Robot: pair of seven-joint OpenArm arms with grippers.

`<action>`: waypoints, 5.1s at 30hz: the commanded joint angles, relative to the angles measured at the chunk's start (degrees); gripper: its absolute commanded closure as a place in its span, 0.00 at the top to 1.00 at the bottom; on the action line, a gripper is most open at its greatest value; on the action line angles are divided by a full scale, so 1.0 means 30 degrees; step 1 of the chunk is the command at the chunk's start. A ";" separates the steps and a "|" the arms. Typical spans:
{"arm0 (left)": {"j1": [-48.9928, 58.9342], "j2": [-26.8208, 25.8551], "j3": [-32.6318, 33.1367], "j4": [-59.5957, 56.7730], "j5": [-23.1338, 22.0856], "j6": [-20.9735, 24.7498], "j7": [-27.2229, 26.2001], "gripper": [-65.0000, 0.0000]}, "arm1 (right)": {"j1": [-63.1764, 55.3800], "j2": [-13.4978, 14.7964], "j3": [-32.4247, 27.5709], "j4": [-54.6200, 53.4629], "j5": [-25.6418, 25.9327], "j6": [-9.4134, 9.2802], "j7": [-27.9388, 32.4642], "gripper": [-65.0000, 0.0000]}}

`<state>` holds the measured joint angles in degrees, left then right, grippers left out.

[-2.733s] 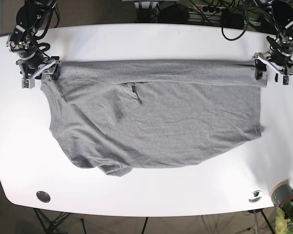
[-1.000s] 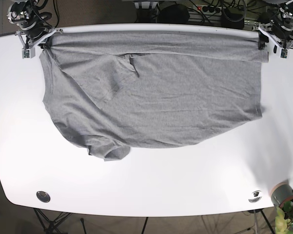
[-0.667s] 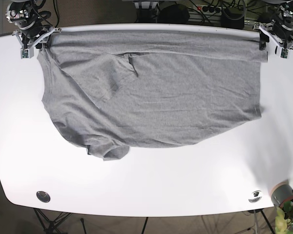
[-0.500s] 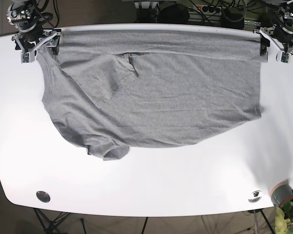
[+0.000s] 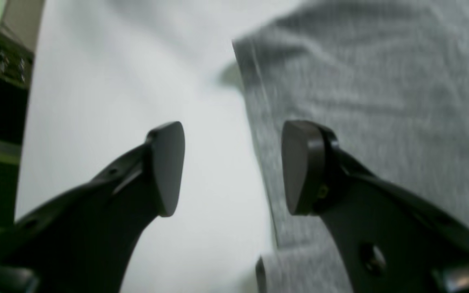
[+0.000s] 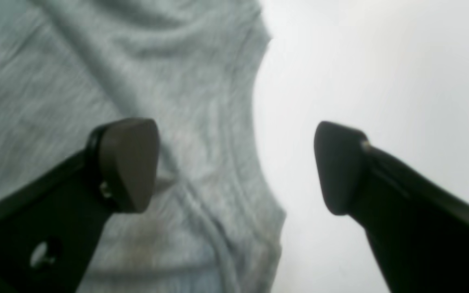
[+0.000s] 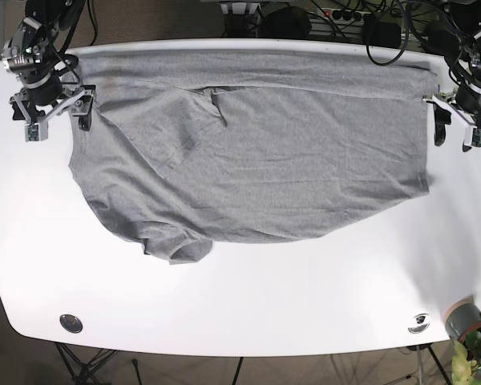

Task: Fold the T-shirt properly
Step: 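Release the edge and move both grippers to the shirt's middle, then grasp the shirt's middle with both grippers, then fold the grasped middle over toward the held edge with both grippers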

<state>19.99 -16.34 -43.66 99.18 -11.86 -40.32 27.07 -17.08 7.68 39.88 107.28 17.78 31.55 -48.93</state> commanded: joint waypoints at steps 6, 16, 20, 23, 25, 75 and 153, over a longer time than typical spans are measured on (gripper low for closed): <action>-0.3659 -0.0224 0.0824 -0.0546 0.1564 0.0105 0.2098 0.53 | 0.3305 0.1205 -0.1381 -0.1608 0.0212 -0.0041 -0.0087 0.86; -0.7146 -0.0136 0.0941 -0.3125 0.2883 0.0105 0.2625 0.54 | 0.6968 0.2758 -0.4487 -0.4362 0.0183 -0.0070 0.0031 0.74; -0.7879 -0.0136 0.0941 -0.4092 0.2883 0.0105 0.2625 0.54 | 0.8727 0.3344 -0.6011 -0.6267 0.0183 -0.0070 0.0089 0.74; -0.8318 -0.0166 0.0941 -0.4443 0.2883 0.0105 0.2625 0.53 | 1.0016 0.3813 -0.7271 -0.7791 0.0183 -0.0070 0.0177 0.74; -0.8436 -0.0166 0.0941 -0.4590 0.2883 0.0105 0.2625 0.53 | 1.0895 0.3930 -0.8150 -0.9022 0.0183 -0.0070 0.0705 0.74; -1.0692 -0.0224 0.3168 -0.9747 0.2795 0.2376 0.2684 0.80 | 1.7489 0.3168 -1.1696 -2.2882 -0.5531 -0.1096 0.9320 0.06; -0.6384 0.0157 0.1879 -0.3300 0.2678 0.0105 0.0281 0.00 | 0.5708 0.1058 -0.4751 0.0150 -0.5502 0.0018 -0.0585 0.03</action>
<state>0.73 -14.68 -37.26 86.78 -3.49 -40.69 29.10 0.08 10.28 24.40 105.25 1.85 32.34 -51.42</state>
